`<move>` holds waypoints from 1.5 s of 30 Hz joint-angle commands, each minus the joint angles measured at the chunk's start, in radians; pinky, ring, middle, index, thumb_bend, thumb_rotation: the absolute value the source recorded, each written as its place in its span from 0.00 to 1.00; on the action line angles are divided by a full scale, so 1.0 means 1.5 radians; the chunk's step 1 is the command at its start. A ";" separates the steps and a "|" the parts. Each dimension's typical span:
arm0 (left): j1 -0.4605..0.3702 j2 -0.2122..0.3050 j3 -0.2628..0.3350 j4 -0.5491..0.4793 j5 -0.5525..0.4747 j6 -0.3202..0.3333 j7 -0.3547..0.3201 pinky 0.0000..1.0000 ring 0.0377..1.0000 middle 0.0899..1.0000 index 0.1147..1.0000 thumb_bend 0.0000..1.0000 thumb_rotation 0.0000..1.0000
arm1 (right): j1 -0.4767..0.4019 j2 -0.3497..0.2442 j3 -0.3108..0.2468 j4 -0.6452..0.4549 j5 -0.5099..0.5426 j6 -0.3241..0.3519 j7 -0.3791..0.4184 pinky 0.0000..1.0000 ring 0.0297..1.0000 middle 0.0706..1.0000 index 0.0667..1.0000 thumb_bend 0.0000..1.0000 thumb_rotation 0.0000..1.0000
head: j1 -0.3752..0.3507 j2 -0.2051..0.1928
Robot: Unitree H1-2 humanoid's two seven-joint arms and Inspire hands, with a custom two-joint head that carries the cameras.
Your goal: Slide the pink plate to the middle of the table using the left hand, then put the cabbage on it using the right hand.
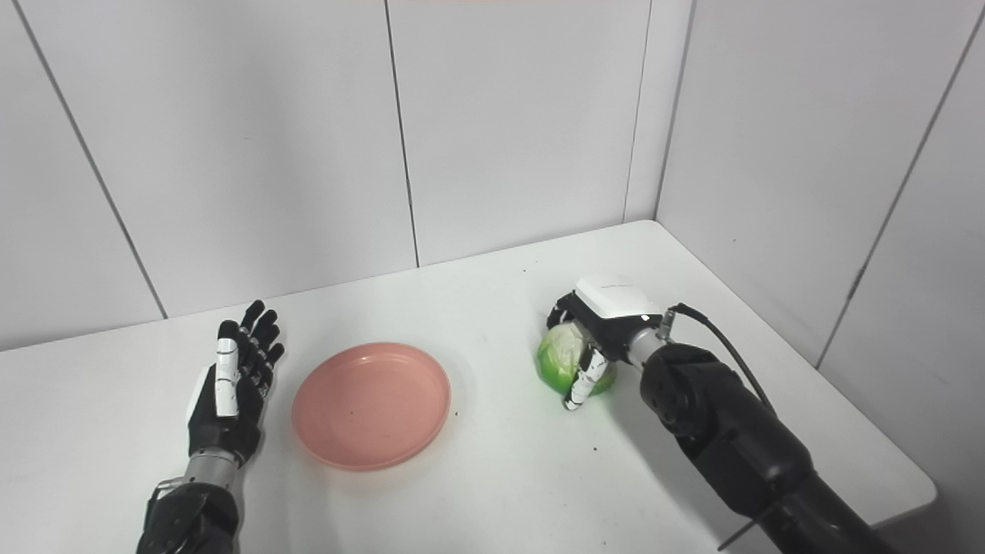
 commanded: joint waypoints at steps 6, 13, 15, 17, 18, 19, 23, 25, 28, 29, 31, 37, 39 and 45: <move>0.007 -0.012 -0.014 -0.042 0.017 0.011 0.015 1.00 0.98 0.95 0.91 0.72 1.00 | -0.085 0.047 -0.016 -0.127 0.014 0.002 0.008 0.42 0.41 0.46 0.47 0.52 0.00 | 0.082 0.002; 0.013 -0.029 -0.013 -0.064 0.033 0.020 0.053 0.99 0.97 0.94 0.90 0.73 1.00 | -0.146 0.134 0.024 -0.116 0.009 -0.005 0.031 0.41 0.41 0.46 0.47 0.52 0.00 | 0.154 0.006; 0.015 -0.032 -0.011 -0.074 0.029 0.030 0.058 1.00 0.98 0.95 0.91 0.74 1.00 | -0.161 0.155 0.036 -0.090 0.017 -0.023 0.028 0.42 0.42 0.46 0.46 0.52 0.00 | 0.174 0.007; 0.019 -0.036 -0.009 -0.088 0.028 0.043 0.065 1.00 0.97 0.94 0.89 0.73 1.00 | -0.173 0.172 0.049 -0.063 0.017 -0.040 0.020 0.41 0.42 0.46 0.46 0.52 0.00 | 0.193 0.007; 0.020 -0.036 -0.010 -0.092 0.031 0.046 0.068 1.00 0.97 0.94 0.89 0.73 1.00 | -0.178 0.181 0.054 -0.052 0.016 -0.042 0.016 0.41 0.42 0.47 0.46 0.52 0.00 | 0.193 0.007; 0.022 -0.036 -0.012 -0.095 0.036 0.047 0.072 1.00 0.98 0.94 0.88 0.73 1.00 | -0.181 0.187 0.057 -0.042 0.016 -0.043 0.016 0.42 0.42 0.47 0.46 0.52 0.00 | 0.209 0.008; 0.028 -0.049 -0.014 -0.108 0.052 0.047 0.107 1.00 0.97 0.93 0.86 0.71 1.00 | -0.201 0.213 0.079 0.009 0.014 -0.062 0.009 0.42 0.42 0.47 0.45 0.52 0.00 | 0.235 0.011; 0.028 -0.052 -0.018 -0.109 0.060 0.045 0.118 1.00 0.97 0.93 0.86 0.72 1.00 | -0.208 0.221 0.089 0.033 0.012 -0.069 0.008 0.40 0.41 0.46 0.47 0.52 0.00 | 0.246 0.013; 0.029 -0.052 -0.026 -0.116 0.071 0.052 0.126 1.00 0.97 0.93 0.88 0.72 1.00 | -0.215 0.230 0.107 0.073 0.002 -0.079 0.002 0.39 0.40 0.46 0.48 0.52 0.00 | 0.259 0.015; 0.030 -0.053 -0.026 -0.118 0.070 0.054 0.127 1.00 0.97 0.93 0.88 0.72 1.00 | -0.216 0.231 0.113 0.083 -0.004 -0.082 0.000 0.39 0.40 0.46 0.48 0.52 0.00 | 0.260 0.015; 0.029 -0.050 -0.028 -0.114 0.065 0.049 0.122 1.00 0.98 0.94 0.89 0.71 1.00 | -0.218 0.230 0.126 0.104 -0.013 -0.094 -0.007 0.40 0.40 0.47 0.48 0.52 0.00 | 0.262 0.014; 0.028 -0.054 -0.023 -0.112 0.056 0.043 0.123 0.99 0.96 0.93 0.89 0.70 1.00 | -0.215 0.225 0.146 0.152 -0.021 -0.132 -0.017 0.41 0.40 0.46 0.49 0.52 0.00 | 0.263 0.016; 0.029 -0.054 -0.024 -0.115 0.054 0.046 0.122 0.98 0.96 0.93 0.89 0.69 1.00 | -0.215 0.225 0.149 0.161 -0.021 -0.135 -0.018 0.41 0.40 0.45 0.49 0.52 0.00 | 0.262 0.017; 0.030 -0.061 -0.020 -0.115 0.050 0.033 0.129 0.95 0.93 0.90 0.87 0.67 1.00 | -0.214 0.224 0.166 0.191 -0.049 -0.144 -0.037 0.41 0.45 0.47 0.48 0.52 0.00 | 0.254 0.020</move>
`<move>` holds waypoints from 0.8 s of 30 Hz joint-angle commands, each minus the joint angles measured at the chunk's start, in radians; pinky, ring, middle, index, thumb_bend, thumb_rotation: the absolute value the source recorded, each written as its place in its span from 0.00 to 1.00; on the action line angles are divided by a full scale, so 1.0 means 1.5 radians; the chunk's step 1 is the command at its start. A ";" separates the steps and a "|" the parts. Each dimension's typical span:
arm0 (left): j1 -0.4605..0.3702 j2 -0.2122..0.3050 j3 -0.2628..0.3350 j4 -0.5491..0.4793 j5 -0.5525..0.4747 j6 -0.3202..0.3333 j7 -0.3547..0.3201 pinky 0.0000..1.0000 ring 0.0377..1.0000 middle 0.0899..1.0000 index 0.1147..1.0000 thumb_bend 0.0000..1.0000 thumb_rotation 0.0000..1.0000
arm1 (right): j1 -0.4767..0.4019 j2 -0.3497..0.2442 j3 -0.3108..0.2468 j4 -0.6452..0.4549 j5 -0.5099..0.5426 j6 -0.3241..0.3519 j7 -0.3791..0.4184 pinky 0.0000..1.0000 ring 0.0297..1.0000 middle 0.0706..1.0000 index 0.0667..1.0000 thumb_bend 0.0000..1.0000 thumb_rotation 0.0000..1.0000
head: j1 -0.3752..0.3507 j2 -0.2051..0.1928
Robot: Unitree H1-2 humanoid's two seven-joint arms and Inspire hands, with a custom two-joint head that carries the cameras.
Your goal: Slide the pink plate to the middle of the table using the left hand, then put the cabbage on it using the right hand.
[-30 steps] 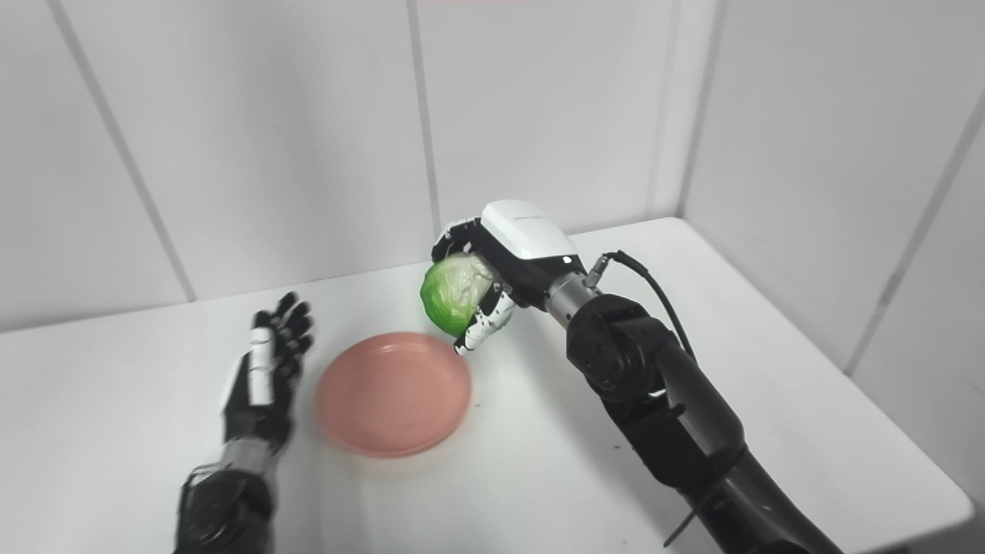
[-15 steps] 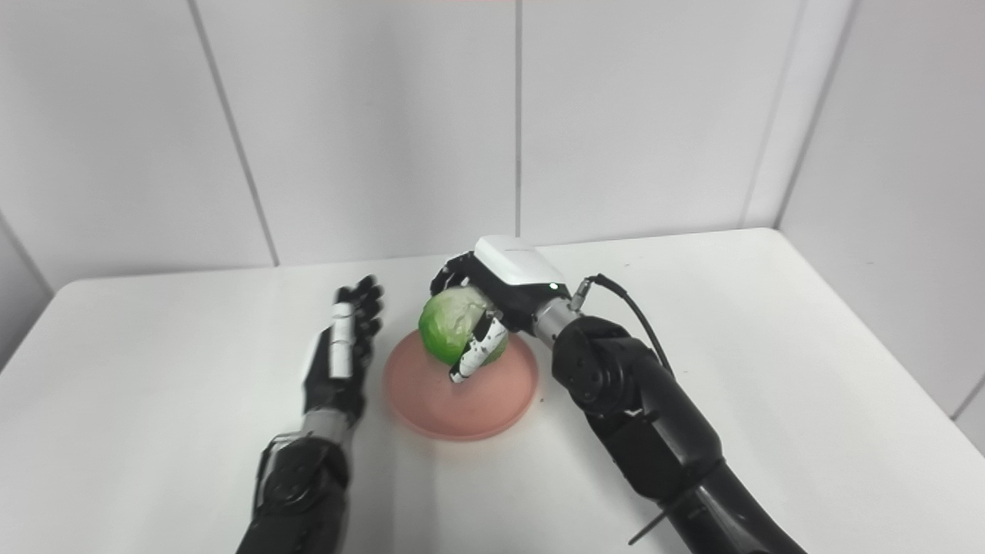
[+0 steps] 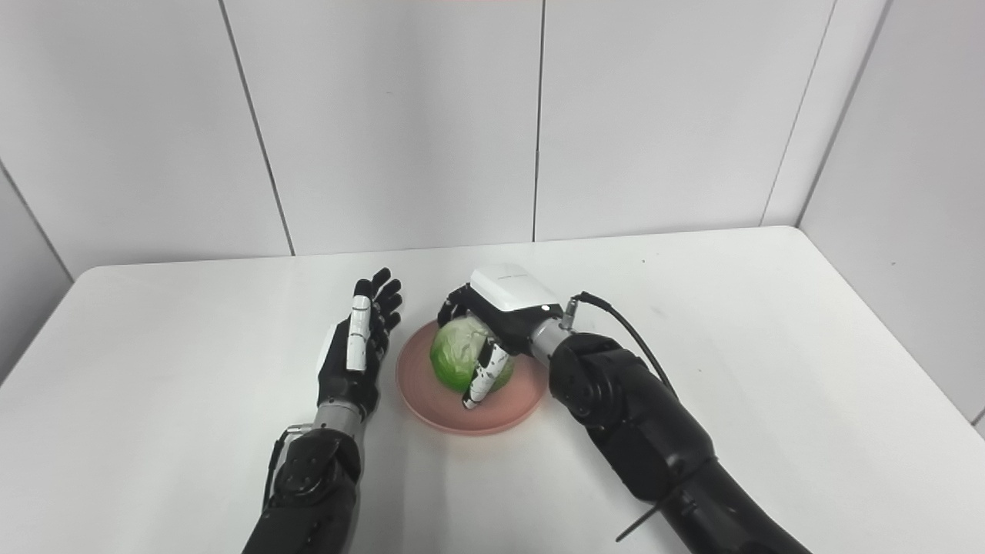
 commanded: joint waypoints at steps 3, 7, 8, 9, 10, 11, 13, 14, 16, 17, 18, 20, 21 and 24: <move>-0.022 -0.008 0.004 -0.011 -0.005 -0.038 0.002 0.94 0.92 0.89 0.86 0.68 1.00 | -0.027 -0.009 0.015 0.010 -0.033 -0.028 -0.028 0.47 0.58 0.60 0.46 0.52 0.10 | -0.004 0.000; -0.020 -0.008 0.005 -0.016 -0.010 -0.027 -0.001 0.98 0.93 0.90 0.86 0.71 1.00 | -0.025 -0.016 0.018 0.006 -0.035 -0.030 -0.023 0.60 0.73 0.76 0.69 0.67 0.37 | -0.007 0.001; -0.019 -0.007 0.005 -0.018 -0.013 -0.023 -0.004 0.98 0.94 0.90 0.86 0.71 1.00 | -0.023 -0.019 0.017 -0.002 -0.034 -0.030 -0.019 0.65 0.77 0.81 0.76 0.71 0.46 | -0.007 0.001; -0.018 -0.006 0.005 -0.022 -0.015 -0.019 -0.008 0.98 0.94 0.91 0.87 0.71 1.00 | -0.021 -0.022 0.017 -0.011 -0.034 -0.031 -0.015 0.71 0.83 0.86 0.83 0.74 0.56 | -0.007 0.001; -0.017 -0.005 0.004 -0.028 -0.019 -0.008 -0.012 0.99 0.94 0.91 0.87 0.70 1.00 | -0.020 -0.026 0.016 -0.018 -0.031 -0.033 -0.012 0.75 0.87 0.89 0.87 0.75 0.62 | -0.009 0.001; -0.016 -0.004 0.004 -0.031 -0.024 -0.001 -0.016 0.99 0.95 0.91 0.87 0.71 1.00 | -0.019 -0.028 0.014 -0.023 -0.027 -0.036 -0.008 0.81 0.91 0.92 0.91 0.76 0.67 | -0.012 0.001; -0.017 -0.002 0.005 -0.035 -0.033 0.010 -0.025 1.00 0.97 0.92 0.87 0.72 1.00 | -0.017 -0.032 0.011 -0.035 -0.018 -0.038 0.005 0.92 0.96 0.97 0.96 0.78 0.73 | -0.014 0.001; -0.017 -0.002 0.006 -0.036 -0.036 0.014 -0.029 1.00 0.98 0.93 0.88 0.73 1.00 | -0.017 -0.033 0.010 -0.041 -0.013 -0.037 0.012 0.96 0.98 0.98 0.98 0.78 0.75 | -0.014 0.001; -0.023 0.002 0.006 -0.023 -0.040 0.009 -0.035 1.00 0.99 0.94 0.88 0.74 1.00 | -0.016 -0.039 0.009 -0.055 -0.004 -0.041 0.027 0.99 1.00 1.00 1.00 0.81 0.78 | -0.016 0.001; -0.025 0.004 0.005 -0.018 -0.038 0.004 -0.038 1.00 0.99 0.94 0.88 0.74 1.00 | -0.016 -0.042 0.009 -0.060 -0.002 -0.042 0.033 1.00 1.00 1.00 1.00 0.84 0.80 | -0.017 0.001; -0.026 0.006 0.004 -0.014 -0.037 -0.002 -0.042 1.00 0.99 0.94 0.88 0.74 1.00 | -0.016 -0.045 0.010 -0.063 -0.001 -0.044 0.038 1.00 1.00 1.00 1.00 0.87 0.84 | -0.018 0.002; -0.026 0.008 0.003 -0.018 -0.035 0.000 -0.042 1.00 1.00 0.94 0.88 0.73 1.00 | -0.016 -0.049 0.010 -0.070 0.003 -0.045 0.049 1.00 1.00 1.00 1.00 0.94 0.90 | -0.020 0.002; -0.026 0.009 0.003 -0.019 -0.035 0.001 -0.043 1.00 0.99 0.94 0.88 0.73 1.00 | -0.015 -0.051 0.008 -0.075 0.008 -0.046 0.054 1.00 1.00 1.00 1.00 0.95 0.91 | -0.020 0.002; -0.029 0.013 -0.001 -0.015 -0.025 -0.003 -0.038 1.00 0.99 0.95 0.89 0.73 1.00 | -0.005 -0.058 -0.007 -0.099 0.030 -0.050 0.060 1.00 1.00 1.00 1.00 0.92 0.87 | -0.022 0.002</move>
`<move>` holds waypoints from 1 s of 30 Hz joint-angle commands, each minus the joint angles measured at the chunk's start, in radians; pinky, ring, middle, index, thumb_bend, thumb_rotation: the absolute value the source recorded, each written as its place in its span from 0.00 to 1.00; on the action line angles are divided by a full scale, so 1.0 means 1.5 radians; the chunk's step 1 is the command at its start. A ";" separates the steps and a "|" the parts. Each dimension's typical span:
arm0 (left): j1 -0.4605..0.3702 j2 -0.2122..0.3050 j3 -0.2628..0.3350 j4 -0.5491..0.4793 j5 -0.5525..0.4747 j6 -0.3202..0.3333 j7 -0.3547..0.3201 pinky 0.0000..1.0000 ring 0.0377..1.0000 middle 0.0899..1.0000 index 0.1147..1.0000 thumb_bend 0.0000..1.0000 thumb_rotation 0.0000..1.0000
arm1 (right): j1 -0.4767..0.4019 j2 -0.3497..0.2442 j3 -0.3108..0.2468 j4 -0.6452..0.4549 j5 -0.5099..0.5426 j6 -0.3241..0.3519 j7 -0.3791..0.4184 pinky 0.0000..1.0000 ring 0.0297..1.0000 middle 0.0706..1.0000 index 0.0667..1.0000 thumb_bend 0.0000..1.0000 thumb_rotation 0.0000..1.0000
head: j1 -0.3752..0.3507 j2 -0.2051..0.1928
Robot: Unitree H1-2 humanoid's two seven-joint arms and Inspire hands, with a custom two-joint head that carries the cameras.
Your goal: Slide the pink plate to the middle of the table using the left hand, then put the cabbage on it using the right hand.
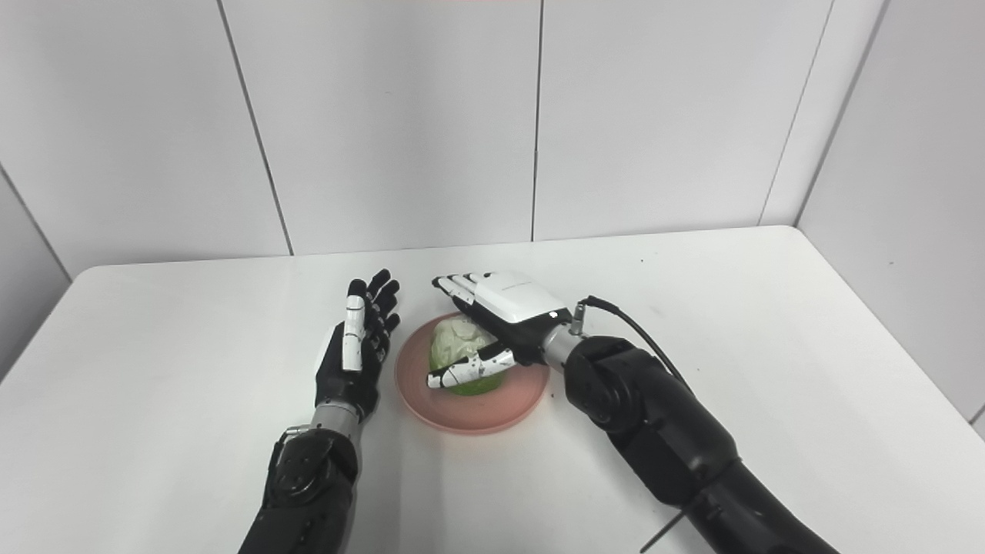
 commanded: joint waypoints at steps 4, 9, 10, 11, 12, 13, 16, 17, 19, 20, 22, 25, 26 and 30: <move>-0.031 0.012 -0.007 -0.008 0.021 -0.013 -0.001 1.00 1.00 0.96 0.88 0.76 1.00 | 0.018 -0.010 -0.067 -0.083 0.046 -0.014 -0.033 1.00 1.00 1.00 1.00 0.89 0.84 | -0.006 -0.005; -0.029 0.015 -0.007 -0.014 0.018 -0.020 -0.008 1.00 1.00 0.95 0.89 0.73 1.00 | 0.103 0.091 -0.223 -0.074 0.191 -0.018 -0.174 0.97 1.00 1.00 1.00 0.79 0.79 | -0.011 -0.007; -0.028 0.015 -0.006 -0.014 0.016 -0.021 -0.006 1.00 1.00 0.94 0.88 0.74 1.00 | 0.116 0.113 -0.253 -0.066 0.225 -0.021 -0.193 0.99 1.00 1.00 1.00 0.74 0.87 | -0.012 -0.007; -0.028 0.015 -0.005 -0.015 0.017 -0.022 -0.004 1.00 1.00 0.94 0.88 0.74 1.00 | 0.125 0.132 -0.278 -0.061 0.260 -0.019 -0.199 0.99 1.00 1.00 1.00 0.74 0.88 | -0.012 -0.007; -0.028 0.015 -0.005 -0.013 0.019 -0.027 -0.002 1.00 1.00 0.94 0.88 0.74 1.00 | 0.132 0.155 -0.311 -0.052 0.321 -0.021 -0.197 1.00 1.00 1.00 1.00 0.73 0.90 | -0.012 -0.007; -0.027 0.016 -0.005 -0.011 0.018 -0.033 -0.003 1.00 0.99 0.93 0.88 0.73 1.00 | 0.136 0.174 -0.336 -0.044 0.375 -0.026 -0.191 1.00 1.00 1.00 1.00 0.74 0.89 | -0.013 -0.006; -0.028 0.021 -0.008 -0.007 0.014 -0.047 -0.018 1.00 0.99 0.94 0.91 0.73 1.00 | 0.137 0.212 -0.394 -0.009 0.500 -0.035 -0.174 1.00 1.00 1.00 1.00 0.80 0.92 | -0.014 -0.005; -0.026 0.020 -0.006 -0.009 0.010 -0.048 -0.020 1.00 0.98 0.95 0.91 0.73 1.00 | 0.138 0.222 -0.412 0.004 0.536 -0.039 -0.170 1.00 1.00 1.00 1.00 0.81 0.94 | -0.016 -0.005; -0.023 0.017 -0.003 -0.014 0.005 -0.049 -0.016 1.00 0.98 0.94 0.91 0.73 1.00 | 0.138 0.238 -0.437 0.020 0.590 -0.039 -0.165 1.00 1.00 1.00 1.00 0.82 0.94 | -0.018 -0.005; -0.022 0.015 -0.001 -0.015 0.004 -0.050 -0.014 1.00 0.98 0.94 0.91 0.73 1.00 | 0.138 0.245 -0.446 0.024 0.611 -0.037 -0.164 1.00 1.00 1.00 1.00 0.82 0.94 | -0.018 -0.005; -0.017 0.018 -0.006 -0.022 0.010 -0.047 -0.017 1.00 0.98 0.95 0.92 0.74 1.00 | 0.138 0.248 -0.448 0.031 0.627 -0.030 -0.164 1.00 1.00 1.00 1.00 0.82 0.93 | -0.023 -0.006; -0.014 0.021 -0.009 -0.024 0.014 -0.054 -0.021 1.00 0.99 0.96 0.94 0.74 1.00 | 0.140 0.236 -0.427 0.042 0.608 -0.029 -0.164 1.00 1.00 1.00 1.00 0.82 0.96 | -0.027 -0.005; -0.013 0.021 -0.010 -0.025 0.014 -0.054 -0.021 1.00 0.99 0.97 0.95 0.73 1.00 | 0.141 0.231 -0.417 0.048 0.594 -0.037 -0.164 1.00 1.00 1.00 1.00 0.78 0.99 | -0.028 -0.005; -0.005 0.018 -0.010 -0.035 0.006 -0.041 -0.027 1.00 1.00 0.98 0.97 0.73 1.00 | 0.140 0.228 -0.405 0.069 0.579 -0.058 -0.178 1.00 1.00 1.00 1.00 0.78 0.95 | -0.028 -0.004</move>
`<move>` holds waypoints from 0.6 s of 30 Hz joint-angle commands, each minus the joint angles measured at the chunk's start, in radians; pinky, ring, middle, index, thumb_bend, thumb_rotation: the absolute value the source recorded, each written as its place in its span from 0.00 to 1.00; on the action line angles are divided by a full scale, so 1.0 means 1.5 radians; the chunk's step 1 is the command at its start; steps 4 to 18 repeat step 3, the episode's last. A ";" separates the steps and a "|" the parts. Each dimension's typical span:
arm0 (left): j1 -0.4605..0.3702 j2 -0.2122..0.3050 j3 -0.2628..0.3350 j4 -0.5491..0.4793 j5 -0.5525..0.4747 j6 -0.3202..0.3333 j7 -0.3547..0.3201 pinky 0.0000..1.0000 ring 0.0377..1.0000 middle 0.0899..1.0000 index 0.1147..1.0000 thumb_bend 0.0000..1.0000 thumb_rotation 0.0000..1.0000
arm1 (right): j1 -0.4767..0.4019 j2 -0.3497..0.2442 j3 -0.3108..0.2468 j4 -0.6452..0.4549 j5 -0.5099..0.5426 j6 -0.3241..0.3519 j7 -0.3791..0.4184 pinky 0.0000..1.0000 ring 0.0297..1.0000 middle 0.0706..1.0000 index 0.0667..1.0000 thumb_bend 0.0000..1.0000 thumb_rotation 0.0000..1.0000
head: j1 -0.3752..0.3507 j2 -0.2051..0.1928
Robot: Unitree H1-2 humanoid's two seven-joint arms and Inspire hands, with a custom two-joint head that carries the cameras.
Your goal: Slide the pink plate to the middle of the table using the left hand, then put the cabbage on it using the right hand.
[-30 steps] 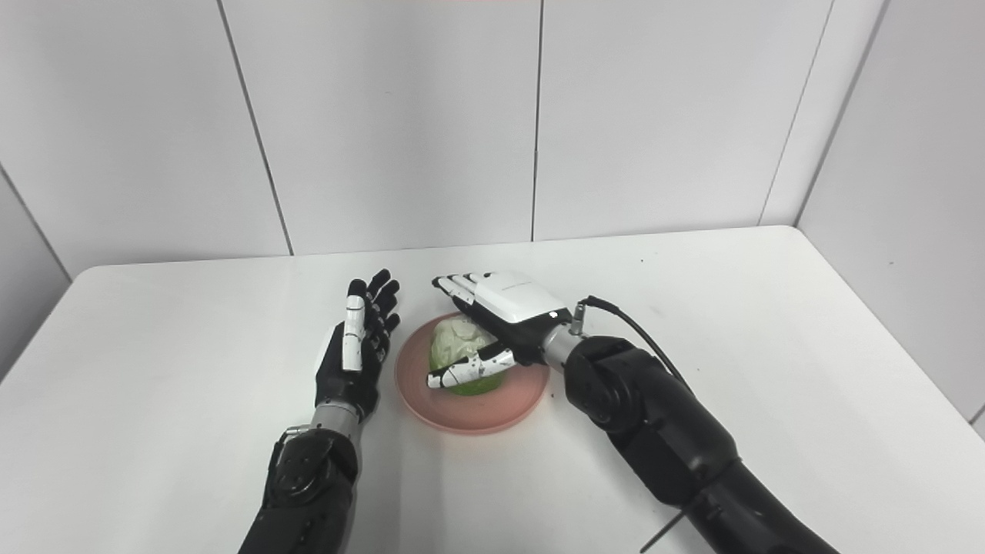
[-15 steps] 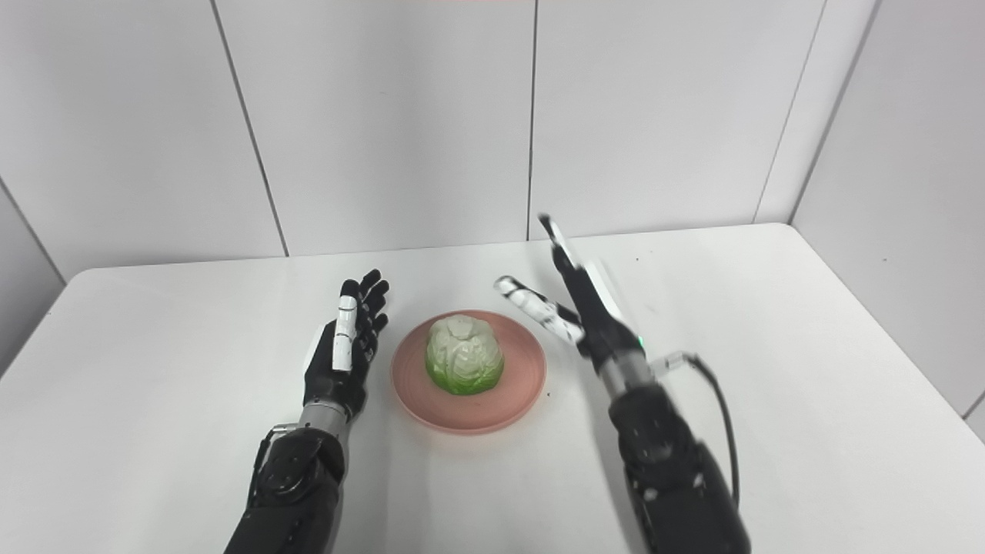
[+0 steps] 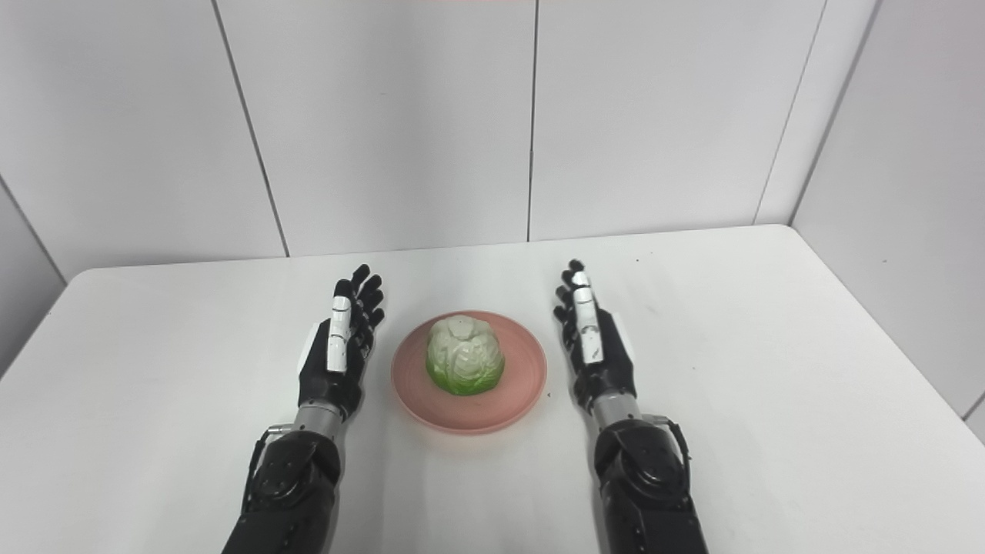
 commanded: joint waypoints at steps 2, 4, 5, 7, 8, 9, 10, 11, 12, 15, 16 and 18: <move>-0.013 -0.002 -0.005 -0.024 0.000 -0.010 -0.012 1.00 1.00 0.99 0.98 0.73 1.00 | -0.024 -0.004 0.009 -0.009 -0.010 -0.052 -0.002 1.00 1.00 1.00 1.00 0.77 0.95 | 0.000 0.000; -0.012 -0.001 -0.007 -0.025 0.003 -0.009 -0.013 1.00 1.00 0.99 0.98 0.72 1.00 | -0.025 -0.004 0.011 -0.009 -0.013 -0.058 -0.003 1.00 1.00 1.00 1.00 0.75 0.96 | 0.000 0.000; -0.012 -0.001 -0.007 -0.025 0.003 -0.009 -0.013 1.00 1.00 0.99 0.98 0.72 1.00 | -0.025 -0.004 0.011 -0.009 -0.013 -0.058 -0.003 1.00 1.00 1.00 1.00 0.75 0.96 | 0.000 0.000; -0.012 -0.001 -0.007 -0.025 0.003 -0.009 -0.013 1.00 1.00 0.99 0.98 0.72 1.00 | -0.025 -0.004 0.011 -0.009 -0.013 -0.058 -0.003 1.00 1.00 1.00 1.00 0.75 0.96 | 0.000 0.000; -0.012 -0.001 -0.007 -0.025 0.003 -0.009 -0.013 1.00 1.00 0.99 0.98 0.72 1.00 | -0.025 -0.004 0.011 -0.009 -0.013 -0.058 -0.003 1.00 1.00 1.00 1.00 0.75 0.96 | 0.000 0.000; -0.012 -0.001 -0.007 -0.025 0.003 -0.009 -0.013 1.00 1.00 0.99 0.98 0.72 1.00 | -0.025 -0.004 0.011 -0.009 -0.013 -0.058 -0.003 1.00 1.00 1.00 1.00 0.75 0.96 | 0.000 0.000; -0.012 -0.001 -0.007 -0.025 0.003 -0.009 -0.013 1.00 1.00 0.99 0.98 0.72 1.00 | -0.025 -0.004 0.011 -0.009 -0.013 -0.058 -0.003 1.00 1.00 1.00 1.00 0.75 0.96 | 0.000 0.000; -0.012 -0.001 -0.007 -0.025 0.003 -0.009 -0.013 1.00 1.00 0.99 0.98 0.72 1.00 | -0.025 -0.004 0.011 -0.009 -0.013 -0.058 -0.003 1.00 1.00 1.00 1.00 0.75 0.96 | 0.000 0.000; -0.012 -0.001 -0.007 -0.025 0.003 -0.009 -0.013 1.00 1.00 0.99 0.98 0.72 1.00 | -0.025 -0.004 0.011 -0.009 -0.013 -0.058 -0.003 1.00 1.00 1.00 1.00 0.75 0.96 | 0.000 0.000; -0.012 -0.001 -0.007 -0.025 0.003 -0.009 -0.013 1.00 1.00 0.99 0.98 0.72 1.00 | -0.025 -0.004 0.011 -0.009 -0.013 -0.058 -0.003 1.00 1.00 1.00 1.00 0.75 0.96 | 0.000 0.000; -0.012 -0.001 -0.007 -0.025 0.003 -0.009 -0.013 1.00 1.00 0.99 0.98 0.72 1.00 | -0.025 -0.004 0.011 -0.009 -0.013 -0.058 -0.003 1.00 1.00 1.00 1.00 0.75 0.96 | 0.000 0.000; -0.012 -0.001 -0.007 -0.025 0.003 -0.009 -0.013 1.00 1.00 0.99 0.98 0.72 1.00 | -0.025 -0.004 0.011 -0.009 -0.013 -0.058 -0.003 1.00 1.00 1.00 1.00 0.75 0.96 | 0.000 0.000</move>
